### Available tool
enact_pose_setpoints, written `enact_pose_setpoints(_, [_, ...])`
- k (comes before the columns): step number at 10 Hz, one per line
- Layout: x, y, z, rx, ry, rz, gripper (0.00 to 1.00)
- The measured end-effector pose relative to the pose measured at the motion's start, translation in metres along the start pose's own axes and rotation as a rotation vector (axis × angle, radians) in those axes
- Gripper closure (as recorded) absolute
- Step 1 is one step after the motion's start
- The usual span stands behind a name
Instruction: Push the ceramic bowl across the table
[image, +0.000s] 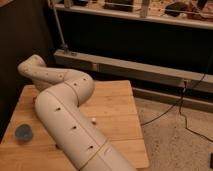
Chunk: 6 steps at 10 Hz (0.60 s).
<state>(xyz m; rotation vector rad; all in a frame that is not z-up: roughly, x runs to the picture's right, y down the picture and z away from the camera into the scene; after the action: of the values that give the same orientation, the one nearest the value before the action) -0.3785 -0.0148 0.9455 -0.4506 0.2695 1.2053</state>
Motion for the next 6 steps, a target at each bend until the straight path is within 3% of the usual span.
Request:
enact_pose_setpoints(2, [-0.049,-0.005,-0.026,-0.03,-0.178,0.063,1.0])
enact_pose_setpoints(3, [-0.064,-0.009,-0.036,-0.041,-0.242,0.084,1.0])
enact_pose_setpoints(4, [-0.09,-0.02,-0.062,-0.074,-0.373,0.125,1.0])
enact_pose_setpoints(6, [-0.1,-0.033,-0.094,-0.136,-0.502,0.154,1.0])
